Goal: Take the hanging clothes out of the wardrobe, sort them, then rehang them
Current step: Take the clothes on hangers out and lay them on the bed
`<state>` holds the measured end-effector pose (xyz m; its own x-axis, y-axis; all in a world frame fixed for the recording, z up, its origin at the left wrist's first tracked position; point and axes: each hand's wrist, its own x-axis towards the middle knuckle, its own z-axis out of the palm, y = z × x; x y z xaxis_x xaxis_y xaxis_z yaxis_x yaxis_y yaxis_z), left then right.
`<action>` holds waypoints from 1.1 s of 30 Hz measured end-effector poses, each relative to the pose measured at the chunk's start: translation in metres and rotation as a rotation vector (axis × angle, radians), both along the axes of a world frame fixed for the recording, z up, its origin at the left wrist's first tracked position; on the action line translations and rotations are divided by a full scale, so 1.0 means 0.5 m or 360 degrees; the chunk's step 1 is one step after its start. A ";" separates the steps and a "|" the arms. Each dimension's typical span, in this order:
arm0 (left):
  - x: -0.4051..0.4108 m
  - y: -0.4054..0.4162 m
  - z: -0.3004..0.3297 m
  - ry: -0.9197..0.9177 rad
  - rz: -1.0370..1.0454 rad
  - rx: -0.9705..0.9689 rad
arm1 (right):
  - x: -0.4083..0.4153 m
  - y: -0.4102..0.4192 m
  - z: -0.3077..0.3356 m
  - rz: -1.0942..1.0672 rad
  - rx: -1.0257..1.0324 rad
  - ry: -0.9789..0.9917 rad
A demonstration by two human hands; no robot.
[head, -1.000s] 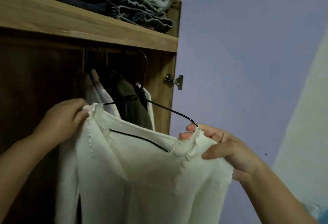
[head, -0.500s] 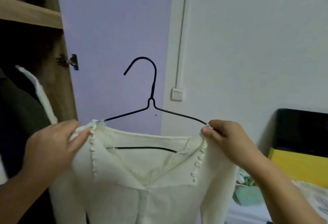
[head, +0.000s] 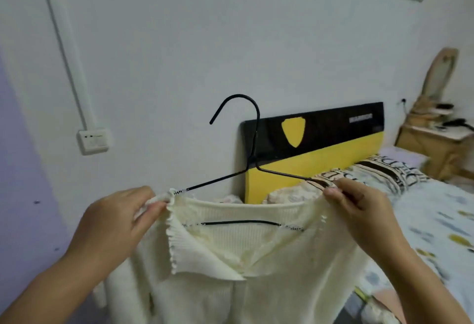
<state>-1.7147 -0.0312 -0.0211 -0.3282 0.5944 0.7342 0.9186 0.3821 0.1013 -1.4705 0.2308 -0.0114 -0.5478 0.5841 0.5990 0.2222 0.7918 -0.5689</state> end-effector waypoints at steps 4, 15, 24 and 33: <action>0.012 0.133 -0.003 -0.0082 -0.0358 0.0000 | 0.114 0.009 -0.014 -0.0424 0.0018 -0.0006; 0.215 0.443 -0.051 -0.0251 -0.1212 -0.0120 | 0.429 -0.039 -0.063 -0.1178 -0.0158 0.0075; 0.494 0.637 -0.085 -0.0273 -0.1598 -0.0164 | 0.693 -0.037 -0.077 -0.1579 -0.0187 0.0151; 0.700 0.756 -0.158 -0.0418 -0.1701 -0.0177 | 0.877 0.041 -0.118 -0.1770 -0.0287 0.0042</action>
<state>-1.3646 0.3468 -0.1004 0.2559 0.7227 0.6420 0.7356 -0.5765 0.3558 -1.0320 0.2515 -0.0705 0.3426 0.8191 0.4601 0.7394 0.0671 -0.6699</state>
